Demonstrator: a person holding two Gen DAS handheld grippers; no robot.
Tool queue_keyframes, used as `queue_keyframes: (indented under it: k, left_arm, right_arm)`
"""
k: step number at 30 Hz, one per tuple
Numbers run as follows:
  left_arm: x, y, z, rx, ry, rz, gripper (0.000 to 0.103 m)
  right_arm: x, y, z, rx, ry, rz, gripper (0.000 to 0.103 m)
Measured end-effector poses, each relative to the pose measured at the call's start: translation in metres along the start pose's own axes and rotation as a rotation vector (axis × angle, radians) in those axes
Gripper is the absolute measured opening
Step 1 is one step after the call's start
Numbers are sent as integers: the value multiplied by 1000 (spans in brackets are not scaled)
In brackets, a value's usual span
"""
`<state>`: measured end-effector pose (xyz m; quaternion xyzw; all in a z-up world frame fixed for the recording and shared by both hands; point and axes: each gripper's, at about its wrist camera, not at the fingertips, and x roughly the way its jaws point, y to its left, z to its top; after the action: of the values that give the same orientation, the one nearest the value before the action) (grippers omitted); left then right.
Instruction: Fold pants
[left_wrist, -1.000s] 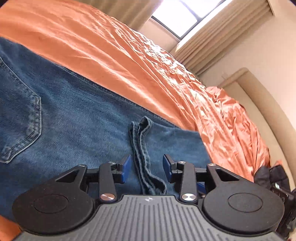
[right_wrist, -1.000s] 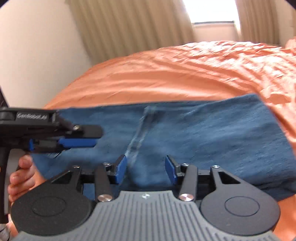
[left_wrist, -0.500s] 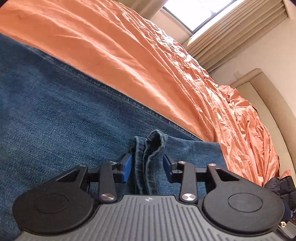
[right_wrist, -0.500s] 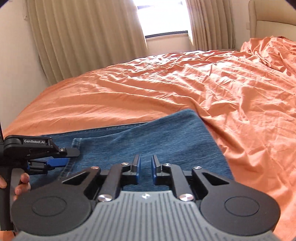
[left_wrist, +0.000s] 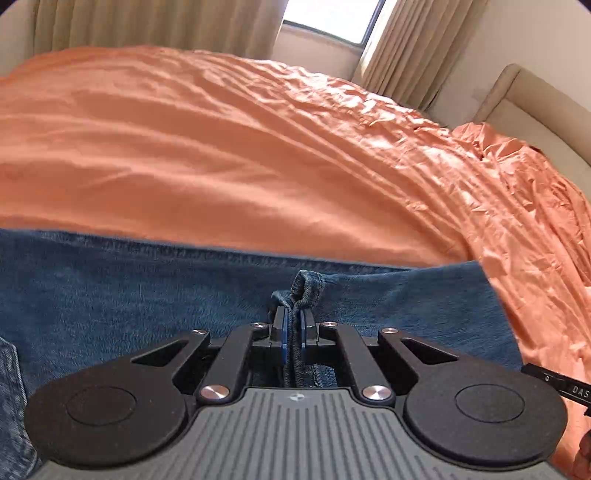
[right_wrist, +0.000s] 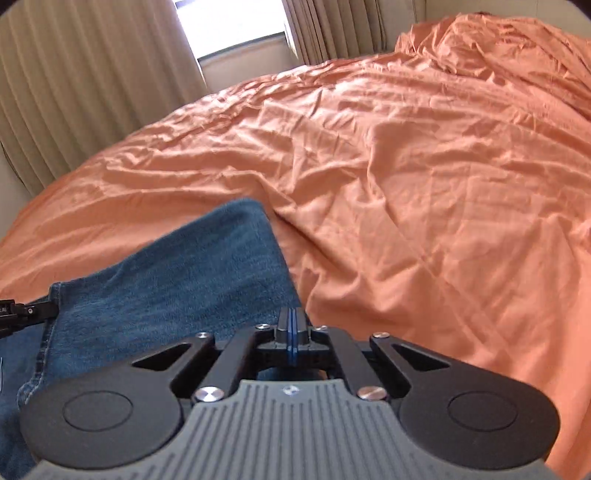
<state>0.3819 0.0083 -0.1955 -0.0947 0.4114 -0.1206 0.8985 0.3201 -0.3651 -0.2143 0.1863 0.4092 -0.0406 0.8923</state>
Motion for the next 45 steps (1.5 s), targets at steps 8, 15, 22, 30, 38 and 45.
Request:
queue_keyframes:
  k: [8,15,22,30,38,45]
  left_arm:
    - [-8,-14,2,59,62,118,17]
    - [-65,-40,-27,113,11,42,17]
    - [-70,-53,-74,142,4,126,20]
    - [-55,-31,-84,-4,39,96,30]
    - [-125,-14,-70,-69,-72,68,39]
    - [-188,29,-62,-106,-210,241,50]
  right_arm:
    - [-9,-20,-8,128,-11,91,0]
    - [-51,-13,-22,54,-77,179,0]
    - [-38,9,-33,-109,20,74,0]
    - [-20,9,-45,-137,103,30,0]
    - [-71,47,-58,-280,-141,197,0]
    - [-86,113,-78,-504,-186,320,28]
